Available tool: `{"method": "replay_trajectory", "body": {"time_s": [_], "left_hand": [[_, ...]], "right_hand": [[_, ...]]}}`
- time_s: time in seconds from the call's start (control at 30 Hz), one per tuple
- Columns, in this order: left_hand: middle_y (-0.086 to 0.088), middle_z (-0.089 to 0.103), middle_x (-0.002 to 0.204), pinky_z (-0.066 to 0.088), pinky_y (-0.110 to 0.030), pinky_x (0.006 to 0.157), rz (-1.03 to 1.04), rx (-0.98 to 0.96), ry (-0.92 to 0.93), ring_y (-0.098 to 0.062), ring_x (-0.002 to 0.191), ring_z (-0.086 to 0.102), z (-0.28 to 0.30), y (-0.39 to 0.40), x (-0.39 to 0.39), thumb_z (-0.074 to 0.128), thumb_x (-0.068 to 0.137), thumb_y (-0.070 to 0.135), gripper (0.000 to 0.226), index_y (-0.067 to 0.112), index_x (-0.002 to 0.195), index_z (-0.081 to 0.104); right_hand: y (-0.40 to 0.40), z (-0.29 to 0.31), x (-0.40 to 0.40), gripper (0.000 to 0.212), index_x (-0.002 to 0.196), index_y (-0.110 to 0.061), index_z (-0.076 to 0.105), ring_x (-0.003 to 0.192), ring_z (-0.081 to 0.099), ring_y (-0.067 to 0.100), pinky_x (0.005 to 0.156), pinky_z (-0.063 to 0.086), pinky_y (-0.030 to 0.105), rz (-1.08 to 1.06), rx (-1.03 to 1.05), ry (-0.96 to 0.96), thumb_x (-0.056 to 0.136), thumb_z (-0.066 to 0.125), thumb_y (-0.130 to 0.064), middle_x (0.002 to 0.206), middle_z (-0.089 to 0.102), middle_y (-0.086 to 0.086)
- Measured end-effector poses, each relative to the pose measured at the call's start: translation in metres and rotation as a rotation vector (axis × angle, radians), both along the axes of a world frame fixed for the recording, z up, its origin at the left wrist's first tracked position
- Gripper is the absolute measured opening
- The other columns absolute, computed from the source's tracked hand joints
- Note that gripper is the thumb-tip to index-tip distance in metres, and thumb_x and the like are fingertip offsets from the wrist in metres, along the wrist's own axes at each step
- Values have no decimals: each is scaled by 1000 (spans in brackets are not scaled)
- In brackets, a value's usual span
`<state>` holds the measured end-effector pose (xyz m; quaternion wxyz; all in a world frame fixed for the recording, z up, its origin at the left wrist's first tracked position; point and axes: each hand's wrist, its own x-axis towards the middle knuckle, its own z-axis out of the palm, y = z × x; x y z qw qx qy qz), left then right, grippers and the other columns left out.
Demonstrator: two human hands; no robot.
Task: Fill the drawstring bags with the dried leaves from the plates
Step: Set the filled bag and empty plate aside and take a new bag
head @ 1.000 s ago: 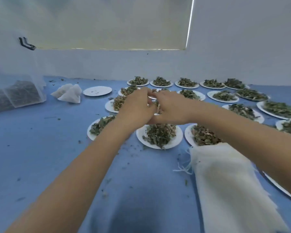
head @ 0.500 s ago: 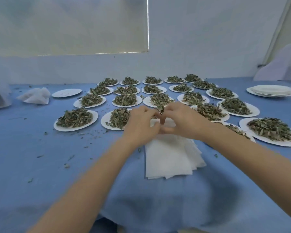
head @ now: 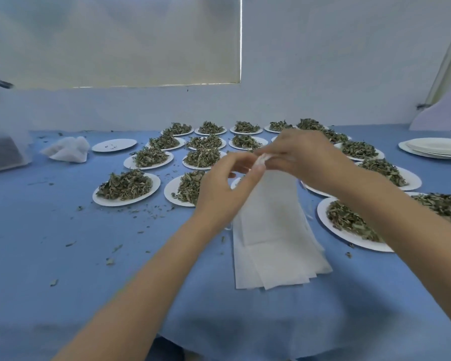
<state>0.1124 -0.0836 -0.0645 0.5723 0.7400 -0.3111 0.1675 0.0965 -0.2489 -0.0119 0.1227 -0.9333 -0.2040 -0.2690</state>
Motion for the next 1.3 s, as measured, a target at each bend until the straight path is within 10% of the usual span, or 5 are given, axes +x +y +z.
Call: {"method": "replay_trajectory", "body": {"time_s": [0.23, 0.4, 0.57, 0.97, 1.3], "left_hand": [[10, 63, 86, 45, -25, 70, 165, -140, 64, -10, 82, 58, 37, 3, 37, 53, 92, 39, 13, 27, 91, 59], [10, 63, 78, 46, -24, 68, 250, -84, 41, -8, 77, 59, 53, 5, 71, 60, 89, 34, 9, 25, 88, 62], [23, 62, 71, 42, -8, 67, 292, 12, -53, 11, 72, 57, 64, 4, 90, 63, 86, 37, 12, 41, 76, 59], [6, 70, 91, 47, -43, 88, 82, 6, -63, -13, 94, 62, 66, 5, 105, 52, 94, 24, 22, 24, 80, 68], [21, 65, 83, 47, -23, 79, 86, 7, -85, -1, 85, 60, 69, 29, 112, 54, 93, 29, 17, 41, 84, 62]], "right_hand": [[16, 30, 28, 22, 81, -28, 61, 75, 60, 5, 72, 47, 18, 110, 370, -11, 71, 80, -24, 70, 62, -17], [17, 38, 62, 20, 84, -23, 66, 75, 56, -1, 70, 38, 2, 59, 372, -1, 73, 79, -32, 77, 60, -18], [17, 42, 86, 34, 92, -26, 68, 89, 45, 8, 70, 30, 17, -85, 184, -15, 72, 71, -53, 94, 49, -6], [26, 49, 92, 25, 67, -23, 70, 47, 48, -2, 43, 34, 10, -57, 258, 204, 80, 67, -43, 50, 59, -12], [55, 52, 95, 48, 49, -12, 44, 43, 33, 12, 48, 28, 21, -5, 53, 76, 87, 64, -33, 42, 25, -1]]}}
